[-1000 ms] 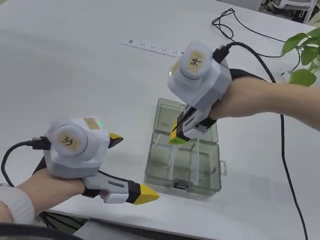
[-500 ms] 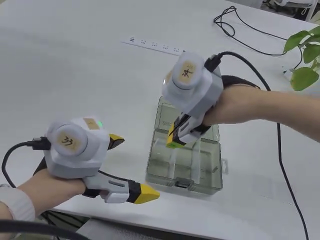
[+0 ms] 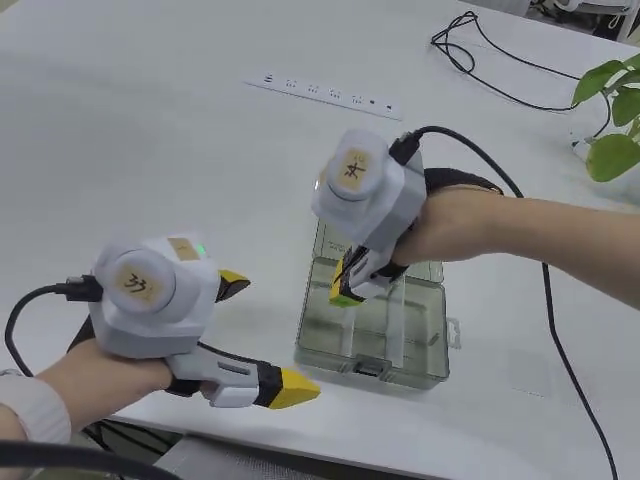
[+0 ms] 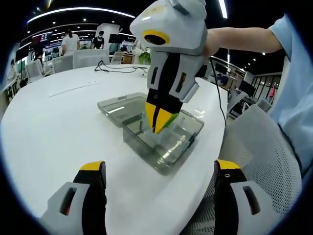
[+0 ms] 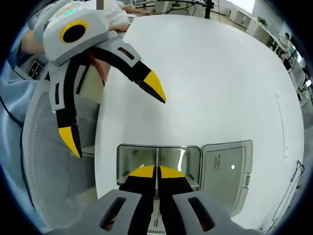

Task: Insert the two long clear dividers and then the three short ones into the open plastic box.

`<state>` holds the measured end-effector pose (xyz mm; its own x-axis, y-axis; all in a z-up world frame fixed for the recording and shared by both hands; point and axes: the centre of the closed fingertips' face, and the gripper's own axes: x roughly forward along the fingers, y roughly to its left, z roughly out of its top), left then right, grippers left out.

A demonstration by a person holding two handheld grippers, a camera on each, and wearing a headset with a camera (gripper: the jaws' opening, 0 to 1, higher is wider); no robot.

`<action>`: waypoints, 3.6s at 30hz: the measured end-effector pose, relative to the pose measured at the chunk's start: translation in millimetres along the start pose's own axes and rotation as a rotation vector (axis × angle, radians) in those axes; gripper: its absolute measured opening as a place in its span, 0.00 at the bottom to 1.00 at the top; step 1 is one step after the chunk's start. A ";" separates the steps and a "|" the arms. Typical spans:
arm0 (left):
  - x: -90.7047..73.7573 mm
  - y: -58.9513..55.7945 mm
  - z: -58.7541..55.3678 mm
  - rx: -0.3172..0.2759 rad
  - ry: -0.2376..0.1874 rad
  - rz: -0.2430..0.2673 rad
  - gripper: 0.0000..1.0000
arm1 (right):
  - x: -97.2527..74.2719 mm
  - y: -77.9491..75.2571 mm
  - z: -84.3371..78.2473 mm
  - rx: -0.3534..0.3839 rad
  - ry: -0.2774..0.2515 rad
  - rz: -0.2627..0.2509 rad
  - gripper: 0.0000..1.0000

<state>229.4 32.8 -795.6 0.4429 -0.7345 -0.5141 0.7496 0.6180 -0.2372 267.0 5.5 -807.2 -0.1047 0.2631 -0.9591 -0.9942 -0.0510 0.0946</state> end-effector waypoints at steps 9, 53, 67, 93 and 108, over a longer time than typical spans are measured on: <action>-0.1 -0.5 0.1 0.000 0.004 -0.002 0.93 | 7.6 -0.5 -3.2 0.002 0.018 -0.009 0.02; -6.9 -2.9 16.9 0.051 0.016 0.015 0.92 | -23.2 2.2 2.7 0.055 -0.374 -0.083 1.00; -6.1 -4.5 23.8 0.068 0.018 0.015 0.92 | -38.6 4.7 -20.5 0.133 -0.453 -0.146 1.00; 0.8 -5.4 28.9 0.085 0.039 0.007 0.90 | -57.7 9.9 -143.6 0.350 -0.484 -0.255 1.00; -8.7 -7.2 25.4 0.089 0.057 0.037 0.90 | -48.7 17.0 -214.3 0.343 -0.373 -0.239 0.92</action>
<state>232.6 27.6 -768.5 0.4445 -0.6930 -0.5676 0.7749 0.6154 -0.1445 260.4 -214.6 -816.1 0.1846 0.5548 -0.8113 -0.9357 0.3518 0.0276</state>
